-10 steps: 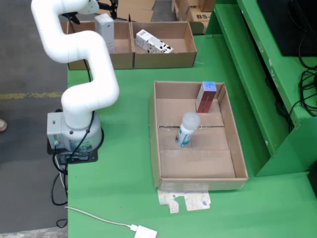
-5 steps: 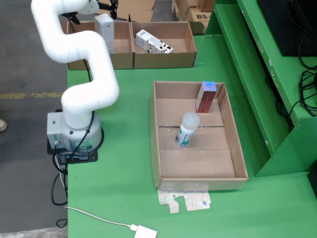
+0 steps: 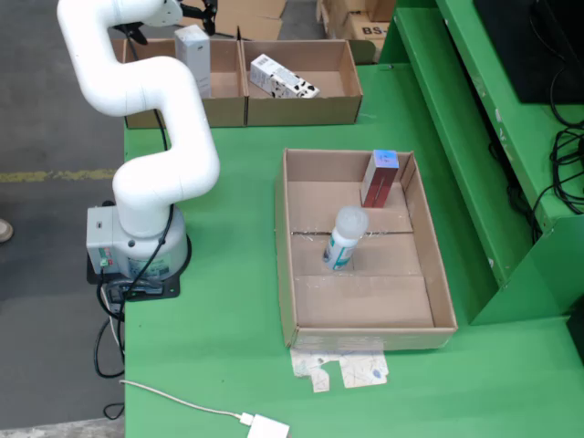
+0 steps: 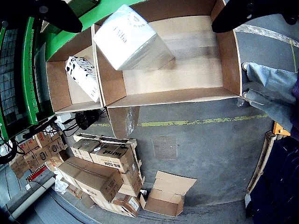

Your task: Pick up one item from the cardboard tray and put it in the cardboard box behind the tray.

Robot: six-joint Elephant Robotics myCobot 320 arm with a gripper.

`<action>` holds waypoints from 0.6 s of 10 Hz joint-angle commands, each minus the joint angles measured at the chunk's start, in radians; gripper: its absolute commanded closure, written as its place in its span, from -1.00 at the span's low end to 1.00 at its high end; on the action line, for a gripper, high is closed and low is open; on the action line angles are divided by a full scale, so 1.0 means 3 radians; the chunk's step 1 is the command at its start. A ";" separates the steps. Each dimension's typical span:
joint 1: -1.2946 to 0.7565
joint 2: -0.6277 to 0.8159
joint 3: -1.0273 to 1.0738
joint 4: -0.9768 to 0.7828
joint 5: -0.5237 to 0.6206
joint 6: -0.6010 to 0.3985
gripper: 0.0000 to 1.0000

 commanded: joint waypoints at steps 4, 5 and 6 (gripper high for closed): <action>0.0064 0.0350 0.0092 0.0293 -0.0478 -0.0179 -1.00; 0.0064 0.0350 0.0092 0.0293 -0.0478 -0.0179 -1.00; 0.0094 0.0413 0.0092 0.0424 -0.0649 -0.0281 -1.00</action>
